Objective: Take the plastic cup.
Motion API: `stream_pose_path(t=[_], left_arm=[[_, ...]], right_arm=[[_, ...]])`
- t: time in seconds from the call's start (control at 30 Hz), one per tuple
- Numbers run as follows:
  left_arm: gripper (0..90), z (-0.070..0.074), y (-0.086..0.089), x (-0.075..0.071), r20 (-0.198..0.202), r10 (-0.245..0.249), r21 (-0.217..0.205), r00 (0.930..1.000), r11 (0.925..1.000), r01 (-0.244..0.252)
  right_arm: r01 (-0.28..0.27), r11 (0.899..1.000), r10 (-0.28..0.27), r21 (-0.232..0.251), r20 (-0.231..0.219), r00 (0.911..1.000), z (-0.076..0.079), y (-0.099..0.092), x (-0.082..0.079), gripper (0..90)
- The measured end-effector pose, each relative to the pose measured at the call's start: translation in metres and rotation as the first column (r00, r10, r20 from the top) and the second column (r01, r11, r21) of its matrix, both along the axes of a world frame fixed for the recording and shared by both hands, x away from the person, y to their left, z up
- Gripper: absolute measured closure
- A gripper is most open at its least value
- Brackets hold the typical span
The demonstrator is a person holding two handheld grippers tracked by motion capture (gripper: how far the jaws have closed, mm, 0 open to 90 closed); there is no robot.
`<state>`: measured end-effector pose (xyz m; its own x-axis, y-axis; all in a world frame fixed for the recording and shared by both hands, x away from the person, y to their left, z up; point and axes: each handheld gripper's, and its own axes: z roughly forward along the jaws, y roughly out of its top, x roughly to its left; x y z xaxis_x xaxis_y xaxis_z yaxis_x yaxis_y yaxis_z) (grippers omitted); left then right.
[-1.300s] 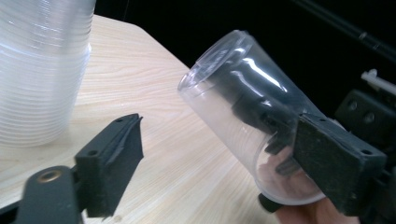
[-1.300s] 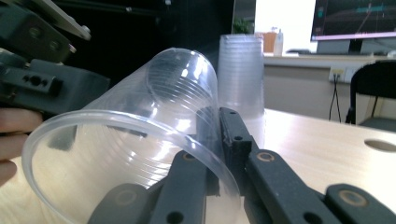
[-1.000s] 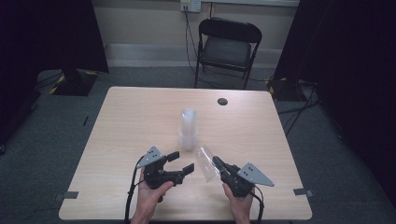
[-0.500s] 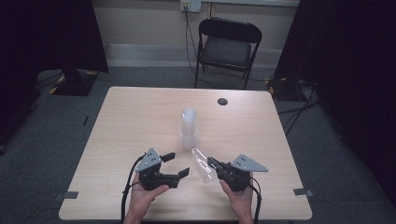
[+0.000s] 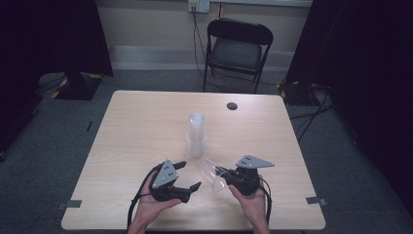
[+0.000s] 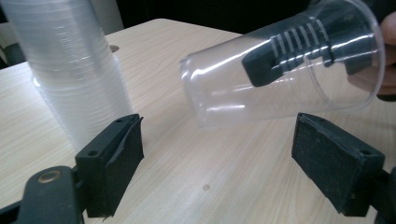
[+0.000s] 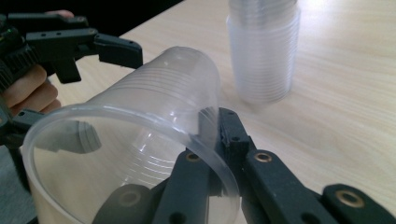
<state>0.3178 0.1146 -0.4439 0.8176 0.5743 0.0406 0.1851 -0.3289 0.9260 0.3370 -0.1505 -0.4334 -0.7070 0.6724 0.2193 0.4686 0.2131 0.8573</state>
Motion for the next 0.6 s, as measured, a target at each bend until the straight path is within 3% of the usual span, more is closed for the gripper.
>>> stream_pose_path(t=[0.23,0.37,0.6], left_arm=[[17.4,-0.005,-0.007,-0.001,0.061,-0.015,0.04,0.998,0.9991,0.013],[17.9,-0.008,-0.011,0.0,0.099,-0.014,0.088,0.9949,0.9961,0.005],[15.8,-0.013,-0.017,0.0,0.118,-0.026,0.141,0.9927,0.99,0.009]], right_arm=[[-0.053,0.998,0.051,-0.022,-0.062,0.9967,0.006,0.009,0.005,89.2],[-0.055,0.998,0.052,-0.028,-0.092,0.9944,0.01,0.009,0.008,89.2],[-0.081,0.995,0.073,-0.051,-0.146,0.9865,0.011,0.014,0.011,89.2]])
